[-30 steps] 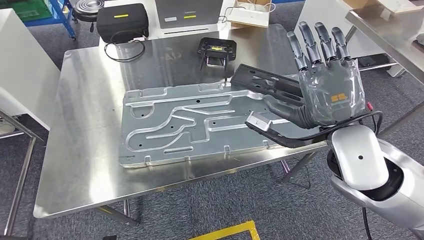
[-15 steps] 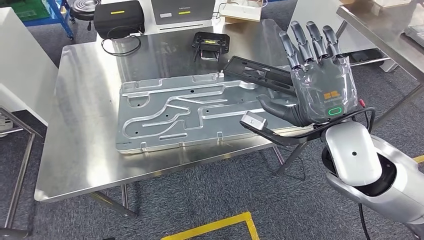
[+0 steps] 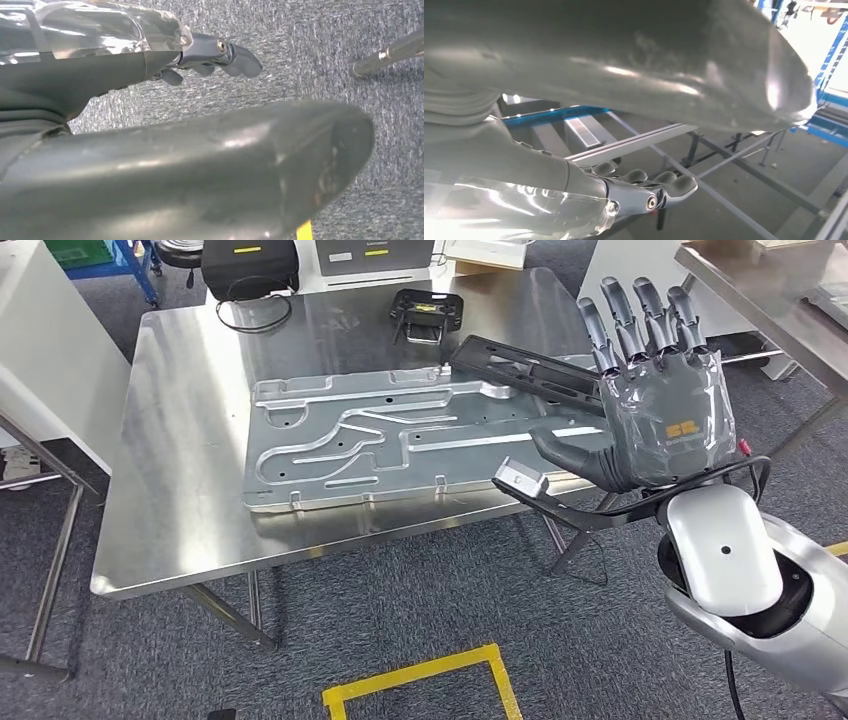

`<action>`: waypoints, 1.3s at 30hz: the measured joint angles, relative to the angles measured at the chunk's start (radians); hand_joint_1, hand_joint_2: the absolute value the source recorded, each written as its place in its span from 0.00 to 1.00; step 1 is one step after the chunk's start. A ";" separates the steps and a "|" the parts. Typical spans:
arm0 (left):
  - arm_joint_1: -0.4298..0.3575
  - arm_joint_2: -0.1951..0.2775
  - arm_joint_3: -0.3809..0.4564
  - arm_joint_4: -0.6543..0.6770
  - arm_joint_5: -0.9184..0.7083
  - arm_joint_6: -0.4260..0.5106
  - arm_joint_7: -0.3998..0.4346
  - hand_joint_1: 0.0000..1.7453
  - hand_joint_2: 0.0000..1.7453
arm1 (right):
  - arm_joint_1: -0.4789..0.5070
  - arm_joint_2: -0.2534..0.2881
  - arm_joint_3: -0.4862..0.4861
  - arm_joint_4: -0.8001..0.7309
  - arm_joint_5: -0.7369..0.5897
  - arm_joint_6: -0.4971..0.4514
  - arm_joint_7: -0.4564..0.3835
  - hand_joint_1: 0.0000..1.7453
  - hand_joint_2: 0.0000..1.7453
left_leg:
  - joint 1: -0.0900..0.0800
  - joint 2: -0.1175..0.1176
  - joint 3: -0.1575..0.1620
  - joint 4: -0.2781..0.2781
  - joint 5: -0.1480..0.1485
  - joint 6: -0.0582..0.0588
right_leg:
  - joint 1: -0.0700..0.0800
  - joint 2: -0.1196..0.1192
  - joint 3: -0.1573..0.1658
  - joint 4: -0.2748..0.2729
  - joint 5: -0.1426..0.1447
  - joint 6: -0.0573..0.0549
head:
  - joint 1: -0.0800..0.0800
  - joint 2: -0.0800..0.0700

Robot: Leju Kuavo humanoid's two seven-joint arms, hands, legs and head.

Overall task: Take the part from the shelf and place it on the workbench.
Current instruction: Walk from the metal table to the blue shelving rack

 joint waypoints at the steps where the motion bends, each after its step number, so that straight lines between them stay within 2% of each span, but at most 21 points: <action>1: 0.000 0.000 0.000 0.000 0.000 0.000 0.000 0.00 0.00 | -0.001 0.000 0.000 0.000 0.000 0.000 0.000 0.00 0.00 | 0.002 0.002 -0.004 0.002 0.000 -0.005 | 0.000 -0.002 -0.006 0.000 0.008 -0.009 | -0.002 0.000; 3: 0.000 0.000 0.000 0.000 0.000 0.002 0.000 0.00 0.00 | -0.003 0.001 0.001 0.000 -0.001 0.000 0.000 0.00 0.00 | 0.005 -0.001 -0.024 0.042 -0.043 -0.015 | -0.001 -0.006 -0.020 -0.004 0.026 -0.029 | -0.009 0.000; 6: 0.001 0.000 0.000 0.000 0.001 0.003 0.000 0.00 0.00 | -0.003 0.003 0.001 0.000 -0.001 0.000 0.000 0.00 0.00 | 0.007 -0.010 -0.088 0.230 -0.177 -0.024 | 0.001 -0.010 -0.054 -0.003 0.053 -0.042 | -0.023 0.000; 7: 0.001 0.000 0.000 0.000 0.002 0.003 0.000 0.00 0.00 | -0.003 0.003 0.001 0.000 -0.001 0.001 0.000 0.00 0.00 | 0.008 -0.012 -0.099 0.283 -0.197 -0.026 | 0.002 -0.011 -0.067 -0.001 0.061 -0.041 | -0.025 0.000; 9: 0.001 0.000 0.000 0.000 0.002 0.003 0.000 0.00 0.00 | -0.003 0.003 0.002 0.000 -0.001 0.001 0.000 0.00 0.00 | 0.008 -0.012 -0.071 0.288 -0.174 -0.026 | 0.004 -0.013 -0.093 0.008 0.074 -0.038 | -0.026 0.000; 12: 0.000 0.000 0.000 0.000 0.002 0.003 -0.001 0.00 0.00 | -0.004 0.003 0.001 0.000 -0.001 0.001 0.000 0.00 0.00 | 0.007 -0.011 0.073 0.097 -0.123 -0.016 | 0.005 -0.016 -0.124 0.029 0.084 -0.029 | -0.027 0.000; 14: 0.000 0.000 0.000 0.000 0.002 0.003 -0.002 0.00 0.00 | -0.004 0.003 0.001 -0.001 -0.001 0.001 0.000 0.00 0.00 | 0.004 -0.012 0.121 0.018 -0.128 -0.009 | 0.005 -0.017 -0.136 0.041 0.092 -0.019 | -0.026 0.000; 17: 0.003 0.001 0.000 0.000 0.005 0.004 -0.003 0.00 0.00 | -0.004 0.003 0.001 0.000 0.000 0.001 0.000 0.00 0.00 | 0.002 -0.013 0.114 0.005 -0.115 0.009 | 0.002 -0.016 -0.146 0.050 0.090 -0.002 | -0.025 0.000; 19: 0.003 0.001 0.000 0.000 0.006 0.004 -0.005 0.00 0.00 | -0.004 0.003 0.001 0.000 0.000 0.002 0.000 0.00 0.00 | 0.005 -0.012 0.099 0.001 -0.097 0.022 | -0.001 -0.012 -0.170 0.113 0.026 0.008 | -0.022 0.000; 21: 0.004 0.000 0.000 0.000 0.008 0.005 -0.007 0.00 0.00 | -0.002 0.003 0.002 0.000 0.000 0.004 0.000 0.00 0.00 | 0.003 -0.011 0.076 0.002 -0.079 0.028 | -0.002 -0.009 -0.206 0.241 -0.065 0.016 | -0.015 0.000; 22: 0.004 0.000 0.000 0.000 0.009 0.005 -0.008 0.00 0.00 | -0.001 0.003 0.003 0.000 0.000 0.004 0.000 0.00 0.00 | 0.002 -0.010 0.064 0.002 -0.070 0.029 | -0.003 -0.009 -0.217 0.299 -0.092 0.018 | -0.012 0.000; 23: 0.005 0.000 0.000 0.000 0.009 0.005 -0.008 0.00 0.00 | -0.001 0.003 0.004 0.000 0.001 0.004 0.000 0.00 0.00 | 0.001 -0.009 0.052 0.002 -0.061 0.029 | -0.004 -0.009 -0.214 0.330 -0.098 0.018 | -0.010 0.000; 25: 0.007 0.000 0.000 0.000 0.010 0.006 -0.008 0.00 0.00 | 0.000 0.004 0.007 0.000 0.002 0.005 0.000 0.00 0.00 | -0.002 -0.008 0.031 0.003 -0.045 0.027 | -0.004 -0.008 -0.161 0.281 -0.055 0.014 | -0.004 0.000; 27: 0.007 -0.001 0.000 0.000 0.011 0.006 -0.009 0.00 0.00 | -0.002 0.004 0.009 0.000 0.003 0.005 0.000 0.00 0.00 | -0.005 -0.006 0.016 0.004 -0.031 0.022 | -0.002 -0.006 -0.063 0.131 -0.010 0.004 | 0.001 0.000; 29: 0.007 -0.002 0.000 0.000 0.011 0.006 -0.009 0.00 0.00 | -0.003 0.003 0.009 -0.001 0.004 0.005 0.000 0.00 0.00 | -0.006 -0.001 0.006 0.004 -0.017 0.013 | 0.002 -0.003 -0.003 0.026 -0.003 -0.006 | 0.001 0.000; 32: 0.009 -0.002 0.000 0.000 0.011 0.006 -0.010 0.00 0.00 | -0.002 0.004 0.009 -0.001 0.005 0.007 0.000 0.00 0.00 | -0.005 0.004 -0.008 0.008 -0.005 -0.002 | 0.006 -0.005 -0.007 0.002 0.004 -0.021 | -0.001 0.000; 34: 0.009 -0.003 0.000 0.000 0.011 0.006 -0.010 0.00 0.00 | 0.000 0.004 0.009 -0.001 0.005 0.008 0.000 0.00 0.00 | -0.003 -0.002 -0.031 0.061 -0.058 -0.012 | 0.004 -0.010 -0.019 -0.003 0.021 -0.035 | -0.008 0.000; 36: 0.009 -0.003 0.000 0.000 0.011 0.007 -0.010 0.00 0.00 | 0.004 0.004 0.009 -0.001 0.005 0.011 0.000 0.00 0.00 | 0.001 -0.009 -0.073 0.186 -0.152 -0.020 | 0.005 -0.012 -0.038 -0.002 0.037 -0.042 | -0.019 0.000; 37: 0.010 -0.003 0.000 0.000 0.011 0.007 -0.010 0.00 0.00 | 0.008 0.004 0.009 -0.001 0.005 0.013 0.000 0.00 0.00 | 0.003 -0.011 -0.091 0.249 -0.183 -0.023 | 0.006 -0.013 -0.050 0.001 0.044 -0.043 | -0.022 0.000; 38: 0.010 -0.003 0.000 0.000 0.011 0.008 -0.010 0.00 0.00 | 0.011 0.004 0.009 -0.001 0.005 0.014 0.000 0.00 0.00 | 0.004 -0.012 -0.096 0.289 -0.193 -0.024 | 0.006 -0.014 -0.062 0.005 0.051 -0.042 | -0.025 0.000; 39: 0.011 -0.003 0.000 0.000 0.010 0.008 -0.010 0.00 0.00 | 0.014 0.003 0.009 -0.002 0.004 0.016 0.000 0.00 0.00 | 0.005 -0.012 -0.084 0.293 -0.181 -0.025 | 0.007 -0.015 -0.075 0.010 0.058 -0.041 | -0.026 0.000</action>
